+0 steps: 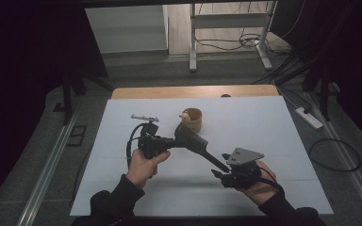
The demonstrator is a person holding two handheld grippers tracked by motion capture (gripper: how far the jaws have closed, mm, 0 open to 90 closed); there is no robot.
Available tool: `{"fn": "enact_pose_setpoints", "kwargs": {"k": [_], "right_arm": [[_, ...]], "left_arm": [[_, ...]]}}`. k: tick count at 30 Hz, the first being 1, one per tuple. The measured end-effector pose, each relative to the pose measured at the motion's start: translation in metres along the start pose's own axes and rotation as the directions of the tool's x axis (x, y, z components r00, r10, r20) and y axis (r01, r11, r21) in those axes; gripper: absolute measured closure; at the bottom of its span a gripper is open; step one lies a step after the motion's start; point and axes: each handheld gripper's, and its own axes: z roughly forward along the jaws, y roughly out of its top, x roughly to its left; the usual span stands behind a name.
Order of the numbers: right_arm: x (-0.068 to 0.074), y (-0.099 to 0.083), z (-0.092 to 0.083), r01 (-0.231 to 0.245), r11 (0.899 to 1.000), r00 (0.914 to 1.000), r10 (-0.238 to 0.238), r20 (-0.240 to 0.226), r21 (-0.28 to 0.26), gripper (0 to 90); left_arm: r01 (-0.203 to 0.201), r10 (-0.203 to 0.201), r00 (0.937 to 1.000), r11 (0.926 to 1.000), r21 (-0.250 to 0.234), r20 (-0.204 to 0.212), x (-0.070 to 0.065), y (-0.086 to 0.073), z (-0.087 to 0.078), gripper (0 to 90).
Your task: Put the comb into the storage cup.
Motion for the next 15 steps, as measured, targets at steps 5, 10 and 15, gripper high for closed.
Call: {"fn": "enact_pose_setpoints", "kwargs": {"k": [5, 10, 15], "right_arm": [[-0.0017, -0.0012, 0.0010, -0.030, 0.999, 0.9995, 0.030, -0.008, 0.013, 22.1], [-0.0041, -0.0026, 0.0029, -0.059, 0.998, 0.9976, 0.060, -0.033, 0.039, 16.0], [-0.0079, -0.0025, 0.0012, -0.090, 0.995, 0.9943, 0.092, -0.054, 0.039, 11.1]], "left_arm": [[-0.021, 0.021, 0.9996, 0.9998, 0.000, -0.020, -0.0011, 0.0007, -0.0021, 83.0], [-0.036, 0.036, 0.9988, 0.9993, -0.002, -0.034, -0.0027, 0.0013, -0.0042, 83.0], [-0.057, 0.057, 0.9970, 0.9984, -0.004, -0.052, -0.0040, 0.0020, -0.0067, 83.0]]}}
